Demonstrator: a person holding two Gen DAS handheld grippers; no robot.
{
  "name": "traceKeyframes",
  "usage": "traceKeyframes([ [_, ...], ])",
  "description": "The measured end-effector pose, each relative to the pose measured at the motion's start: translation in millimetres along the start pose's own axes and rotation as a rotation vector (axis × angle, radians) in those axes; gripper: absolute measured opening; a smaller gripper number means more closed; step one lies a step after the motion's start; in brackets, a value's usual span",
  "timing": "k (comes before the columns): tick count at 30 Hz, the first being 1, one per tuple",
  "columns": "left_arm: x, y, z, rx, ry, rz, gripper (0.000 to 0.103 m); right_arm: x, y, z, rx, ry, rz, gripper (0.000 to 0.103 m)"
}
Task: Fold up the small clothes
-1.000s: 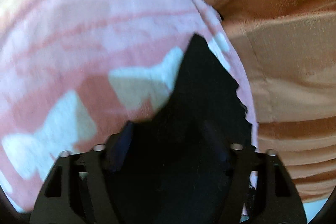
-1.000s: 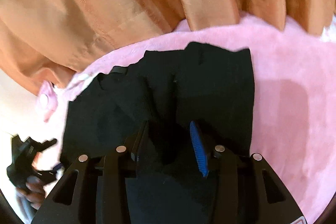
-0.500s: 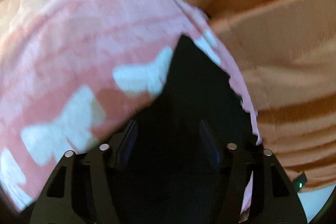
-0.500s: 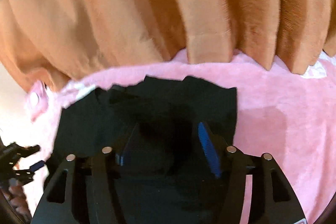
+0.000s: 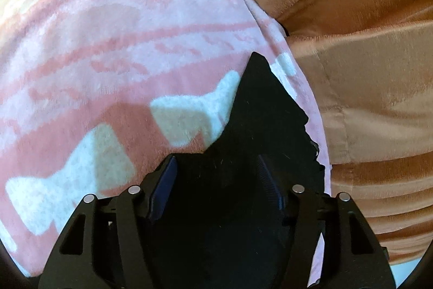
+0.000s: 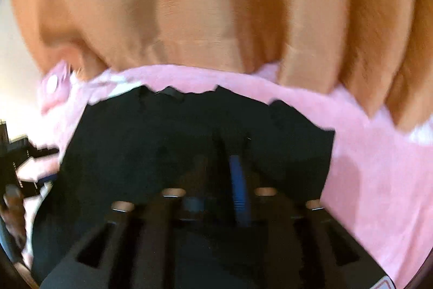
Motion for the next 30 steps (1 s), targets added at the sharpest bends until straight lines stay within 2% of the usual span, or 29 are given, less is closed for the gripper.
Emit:
traceKeyframes([
  [1, 1, 0, 1, 0.001, 0.002, -0.001, 0.057, 1, -6, 0, -0.023, 0.01, 0.016, 0.053],
  [4, -2, 4, 3, 0.003, -0.001, 0.002, 0.057, 15, -18, 1, -0.075, -0.019, 0.079, 0.053],
  [5, 0, 5, 4, 0.002, -0.003, 0.003, 0.058, 20, -20, 2, -0.081, -0.033, 0.086, 0.053],
  [6, 1, 6, 4, -0.002, -0.007, 0.011, 0.058, 25, -23, 4, -0.085, -0.046, 0.073, 0.049],
  [7, 0, 6, 3, -0.004, -0.01, 0.017, 0.057, 27, -25, 5, -0.087, -0.053, 0.052, 0.023],
  [8, 0, 7, 2, -0.003, -0.01, 0.021, 0.053, 27, -27, 4, -0.079, -0.064, 0.023, 0.006],
  [9, -3, 6, -1, 0.002, 0.001, 0.015, 0.034, 21, -24, 1, -0.041, -0.057, -0.013, 0.005],
  [11, -12, 5, -10, 0.011, 0.041, 0.008, 0.013, -1, -14, -8, 0.058, 0.0, -0.104, 0.005],
  [13, -23, -1, -25, 0.007, 0.091, -0.032, 0.013, -32, 17, -19, 0.214, 0.074, -0.196, 0.005],
  [14, -25, -4, -30, 0.002, 0.097, -0.04, 0.013, -38, 39, -16, 0.298, 0.083, -0.187, 0.005],
  [16, -25, -15, -35, -0.041, 0.07, -0.058, 0.013, -22, 73, 4, 0.428, -0.012, -0.147, 0.005],
  [18, -31, -18, -28, -0.105, 0.045, -0.014, 0.016, 6, 93, 37, 0.498, -0.161, -0.103, 0.005],
  [19, -34, -11, -22, -0.111, 0.02, 0.012, 0.019, 15, 97, 49, 0.539, -0.212, -0.11, 0.006],
  [20, -36, -5, -17, -0.113, 0.002, 0.031, 0.026, 20, 99, 59, 0.593, -0.242, -0.143, 0.006],
  [22, -39, 8, -1, -0.102, -0.031, 0.063, 0.051, 19, 96, 59, 0.625, -0.23, -0.16, 0.007],
  [24, -34, 15, 10, -0.064, -0.038, 0.051, 0.059, 18, 90, 53, 0.617, -0.208, -0.177, 0.01],
  [26, -24, 13, 15, -0.065, -0.053, 0.037, 0.059, 16, 83, 52, 0.616, -0.198, -0.198, 0.013],
  [30, -11, 12, 11, -0.099, -0.053, 0.067, 0.059, 25, 79, 52, 0.62, -0.215, -0.194, 0.018],
])
Point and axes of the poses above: each gripper's, at about its wrist camera, not at the fingertips, and x roughly the way its jaws point, y to its right, z to its underside, the point moved 3 cm from there along x, roughly the way its jaws point, and after that the axes turned 11 degrees about z, right-handed, at the moved point
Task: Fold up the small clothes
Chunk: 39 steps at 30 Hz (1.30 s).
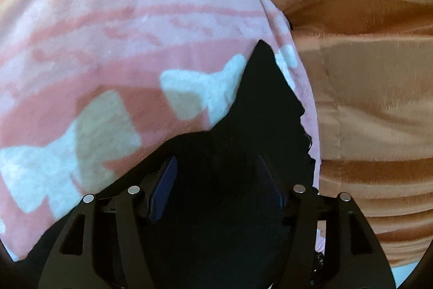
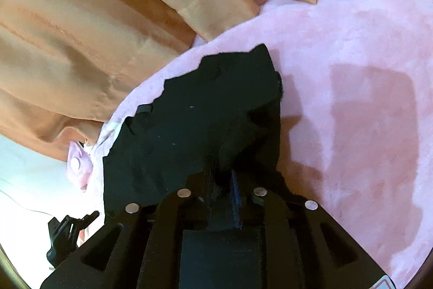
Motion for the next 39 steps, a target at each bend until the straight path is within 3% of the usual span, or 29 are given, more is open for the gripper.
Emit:
traceKeyframes([
  [5, 4, 10, 15, -0.088, -0.084, 0.105, 0.059, 2, 1, -7, 0.011, 0.01, -0.009, 0.019],
  [7, 14, 17, 20, -0.031, -0.115, 0.087, 0.06, -1, 4, -8, 0.007, 0.012, -0.009, 0.019],
  [9, 21, 9, 18, -0.024, -0.103, 0.056, 0.058, 0, 4, -9, 0.003, 0.015, -0.006, 0.019],
  [10, 22, 3, 14, -0.065, -0.073, 0.093, 0.054, 0, 5, -9, 0.007, 0.016, -0.007, 0.019],
  [11, 21, 2, 11, -0.077, -0.066, 0.092, 0.05, 0, 5, -9, 0.012, 0.016, -0.01, 0.019],
  [14, 8, 10, -9, 0.024, 0.042, 0.054, 0.004, -1, 0, -10, -0.015, 0.021, -0.025, 0.016],
  [16, 0, 10, -20, 0.039, 0.08, 0.06, 0.005, -9, -10, -10, -0.064, 0.054, -0.034, 0.008],
  [19, -4, 2, -31, 0.027, 0.078, 0.047, 0.004, -35, -33, -12, -0.124, 0.129, -0.123, 0.006],
  [20, 0, -2, -31, 0.023, 0.067, 0.031, 0.004, -40, -39, -12, -0.165, 0.147, -0.117, 0.006],
  [22, 6, -13, -29, -0.008, 0.047, 0.012, 0.004, -27, -34, -7, -0.222, 0.133, 0.007, 0.006],
  [24, 8, -16, -27, 0.001, 0.044, 0.004, 0.004, 1, -16, 2, -0.207, 0.039, 0.11, 0.005],
  [26, 6, -11, -28, 0.03, 0.051, -0.001, 0.004, 4, -10, 5, -0.166, 0.031, 0.099, 0.005],
  [29, 6, -13, -28, 0.043, 0.05, -0.008, 0.004, -22, -34, 0, -0.25, 0.118, 0.036, 0.005],
  [31, 8, -18, -27, 0.031, 0.042, -0.01, 0.004, -18, -26, -4, -0.251, 0.111, 0.074, 0.005],
  [33, 9, -17, -26, 0.041, 0.041, -0.017, 0.004, 4, 0, -1, -0.193, 0.03, 0.124, 0.002],
  [36, 8, -18, -26, 0.042, 0.036, -0.019, 0.004, -5, 4, -4, -0.164, 0.026, 0.09, 0.004],
  [39, 7, -20, -26, 0.039, 0.033, -0.02, 0.005, -24, -4, -9, -0.201, 0.078, 0.154, 0.005],
])
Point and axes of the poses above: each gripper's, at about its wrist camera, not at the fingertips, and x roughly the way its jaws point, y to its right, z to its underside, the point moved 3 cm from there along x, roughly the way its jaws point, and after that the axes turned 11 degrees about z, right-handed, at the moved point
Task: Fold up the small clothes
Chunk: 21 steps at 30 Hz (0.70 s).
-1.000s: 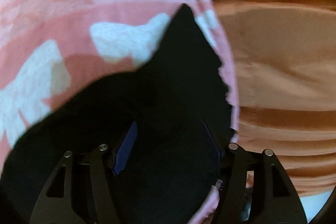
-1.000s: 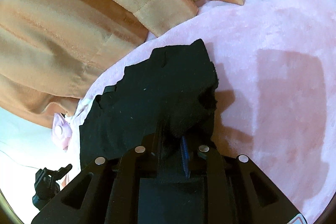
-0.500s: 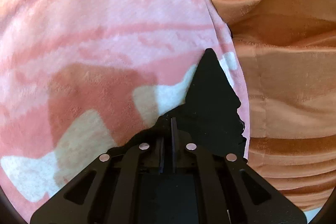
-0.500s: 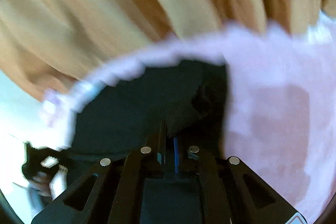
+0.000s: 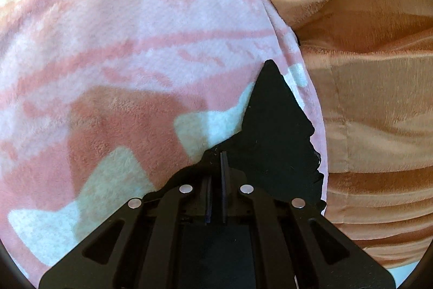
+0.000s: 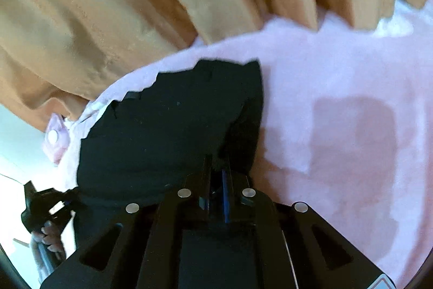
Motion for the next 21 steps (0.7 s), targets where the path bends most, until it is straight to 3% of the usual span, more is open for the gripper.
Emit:
traceKeyframes([
  [2, -2, 1, 2, 0.001, 0.002, -0.011, 0.005, -20, 0, -7, 0.002, 0.104, 0.122, 0.011],
  [3, -7, 1, 3, -0.009, 0.014, -0.017, 0.005, -30, -7, -8, -0.028, 0.158, 0.139, 0.012],
  [4, -11, 2, 4, -0.004, 0.025, -0.023, 0.005, -40, -24, -9, -0.083, 0.198, 0.12, 0.012],
  [5, -12, 4, 4, 0.014, 0.03, -0.033, 0.005, -46, -52, -8, -0.154, 0.199, 0.046, 0.012],
  [9, -8, 3, 6, 0.046, 0.022, -0.069, 0.005, -26, -151, 20, -0.38, 0.066, -0.144, 0.012],
  [13, -8, 1, 2, 0.03, 0.005, -0.061, 0.006, 43, -234, 47, -0.504, -0.05, -0.136, 0.011],
  [14, -7, 0, 0, 0.029, 0.003, -0.062, 0.006, 59, -244, 49, -0.505, -0.074, -0.121, 0.009],
  [17, -6, -3, -2, 0.023, -0.01, -0.052, 0.006, 79, -260, 36, -0.477, -0.005, -0.089, 0.0],
  [19, -5, -2, -4, 0.023, -0.018, -0.053, 0.006, 75, -262, 27, -0.418, -0.039, -0.11, 0.001],
  [21, -4, -2, -4, 0.024, -0.022, -0.052, 0.006, 61, -250, 19, -0.402, -0.011, -0.142, 0.001],
])
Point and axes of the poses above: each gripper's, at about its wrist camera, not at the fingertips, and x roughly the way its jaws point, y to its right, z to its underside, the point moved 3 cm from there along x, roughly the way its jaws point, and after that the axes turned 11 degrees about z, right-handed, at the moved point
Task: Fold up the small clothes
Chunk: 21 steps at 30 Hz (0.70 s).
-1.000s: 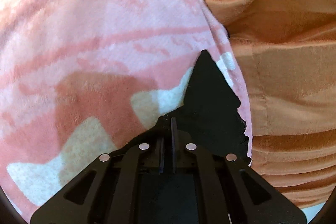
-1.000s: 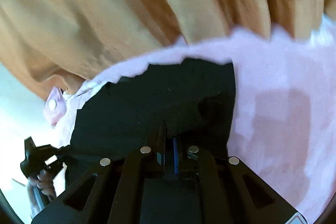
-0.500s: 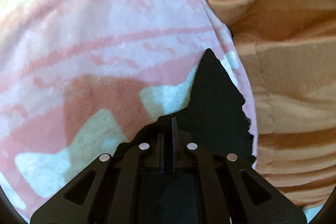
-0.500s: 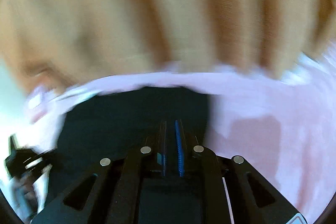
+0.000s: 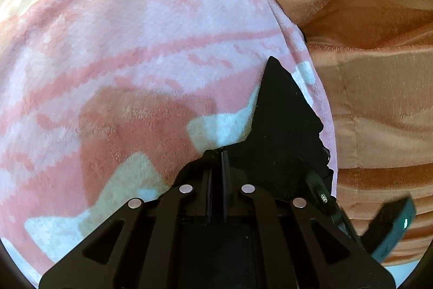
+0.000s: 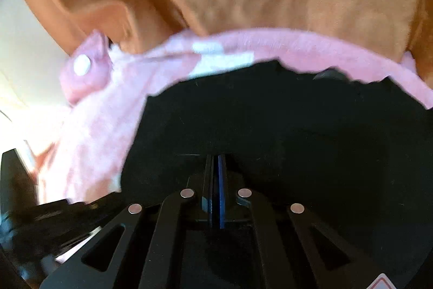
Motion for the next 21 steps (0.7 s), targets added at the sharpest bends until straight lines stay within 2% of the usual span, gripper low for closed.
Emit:
traceKeyframes([
  [2, 1, 1, 0, 0.008, -0.001, -0.004, 0.006, -6, 23, 7, -0.019, 0.015, 0.056, 0.001],
  [3, 1, 2, 0, 0.016, 0.0, -0.008, 0.006, -1, 43, 18, -0.018, -0.02, 0.124, 0.0],
  [5, 1, 4, 2, 0.029, 0.004, -0.018, 0.006, -16, 86, 31, 0.071, -0.034, 0.074, 0.0],
  [6, 1, 5, 3, 0.037, 0.008, -0.024, 0.006, -30, 102, 37, 0.095, -0.028, 0.11, 0.0],
  [7, 1, 6, 3, 0.047, 0.011, -0.031, 0.006, -51, 120, 43, 0.112, 0.0, 0.143, 0.01],
  [9, 1, 10, 6, 0.08, 0.021, -0.054, 0.006, -74, 152, 58, 0.122, 0.009, 0.191, 0.012],
  [10, 2, 12, 7, 0.1, 0.025, -0.066, 0.006, -74, 170, 68, 0.123, -0.027, 0.247, 0.01],
  [11, 2, 14, 9, 0.115, 0.025, -0.074, 0.006, -72, 191, 79, 0.126, -0.069, 0.283, 0.0],
  [12, 1, 17, 12, 0.136, 0.022, -0.08, 0.006, -78, 205, 84, 0.153, -0.056, 0.236, 0.0],
  [13, -1, 18, 15, 0.151, 0.014, -0.083, 0.006, -88, 216, 87, 0.195, -0.063, 0.261, 0.0],
  [15, -12, 22, 23, 0.188, -0.001, -0.089, 0.007, -124, 233, 98, 0.273, -0.034, 0.316, 0.015],
  [17, -31, 27, 33, 0.257, -0.015, -0.078, 0.012, -163, 235, 115, 0.307, 0.01, 0.268, 0.018],
  [18, -39, 27, 38, 0.289, -0.021, -0.076, 0.019, -180, 235, 126, 0.317, 0.024, 0.263, 0.021],
  [19, -52, 26, 45, 0.328, -0.019, -0.081, 0.031, -195, 235, 137, 0.32, 0.037, 0.273, 0.032],
  [20, -65, 23, 53, 0.359, -0.015, -0.091, 0.038, -209, 234, 150, 0.319, 0.046, 0.283, 0.047],
  [21, -82, 16, 64, 0.386, -0.019, -0.1, 0.05, -226, 231, 173, 0.313, 0.053, 0.3, 0.054],
])
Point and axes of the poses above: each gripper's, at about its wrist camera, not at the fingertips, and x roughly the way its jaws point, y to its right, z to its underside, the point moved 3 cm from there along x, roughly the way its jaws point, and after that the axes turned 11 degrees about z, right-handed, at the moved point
